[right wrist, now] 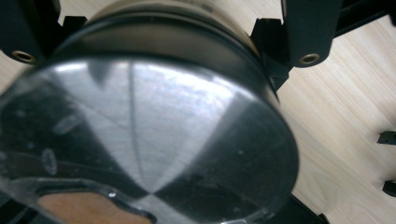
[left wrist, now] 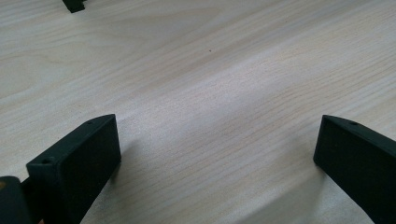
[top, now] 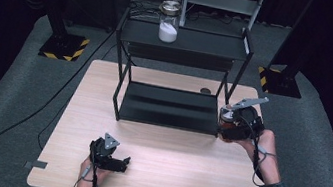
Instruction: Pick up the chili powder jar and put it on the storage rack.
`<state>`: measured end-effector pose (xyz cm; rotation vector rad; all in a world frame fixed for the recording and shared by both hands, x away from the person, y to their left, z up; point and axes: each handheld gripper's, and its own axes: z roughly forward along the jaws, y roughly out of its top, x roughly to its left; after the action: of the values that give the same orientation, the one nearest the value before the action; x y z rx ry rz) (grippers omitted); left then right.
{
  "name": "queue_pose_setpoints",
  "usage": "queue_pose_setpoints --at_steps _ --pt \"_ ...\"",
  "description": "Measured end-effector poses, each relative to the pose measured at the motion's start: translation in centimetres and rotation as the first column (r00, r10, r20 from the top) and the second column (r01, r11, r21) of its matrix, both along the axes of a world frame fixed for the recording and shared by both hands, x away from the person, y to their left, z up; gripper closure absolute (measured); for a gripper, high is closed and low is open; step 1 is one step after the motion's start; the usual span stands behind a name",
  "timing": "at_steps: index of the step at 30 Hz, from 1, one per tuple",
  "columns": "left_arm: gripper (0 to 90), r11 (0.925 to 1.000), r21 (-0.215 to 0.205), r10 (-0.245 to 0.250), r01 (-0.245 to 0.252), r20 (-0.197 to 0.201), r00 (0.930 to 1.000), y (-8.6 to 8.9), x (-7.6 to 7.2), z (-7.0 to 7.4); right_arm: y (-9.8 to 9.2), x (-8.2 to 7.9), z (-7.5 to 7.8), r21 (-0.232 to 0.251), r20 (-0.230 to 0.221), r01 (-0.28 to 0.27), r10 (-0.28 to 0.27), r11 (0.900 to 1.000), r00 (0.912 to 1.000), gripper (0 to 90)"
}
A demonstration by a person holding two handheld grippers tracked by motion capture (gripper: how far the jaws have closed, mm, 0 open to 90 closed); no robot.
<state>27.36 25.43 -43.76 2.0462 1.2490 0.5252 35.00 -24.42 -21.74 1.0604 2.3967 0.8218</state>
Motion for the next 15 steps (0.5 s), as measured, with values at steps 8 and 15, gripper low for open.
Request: queue_pose_setpoints --at_steps 8,15 --pt "0.1 1.0 0.0 0.0 0.0 0.0 1.0 0.0 0.0 0.0 0.9 0.9 1.1 -0.02 0.002 -0.011 0.011 1.0 0.9999 31.0" --pt "0.1 1.0 0.0 0.0 0.0 0.0 1.0 0.0 0.0 0.0 1.7 1.6 2.0 -0.039 -0.004 -0.021 0.021 0.999 0.9998 31.0"
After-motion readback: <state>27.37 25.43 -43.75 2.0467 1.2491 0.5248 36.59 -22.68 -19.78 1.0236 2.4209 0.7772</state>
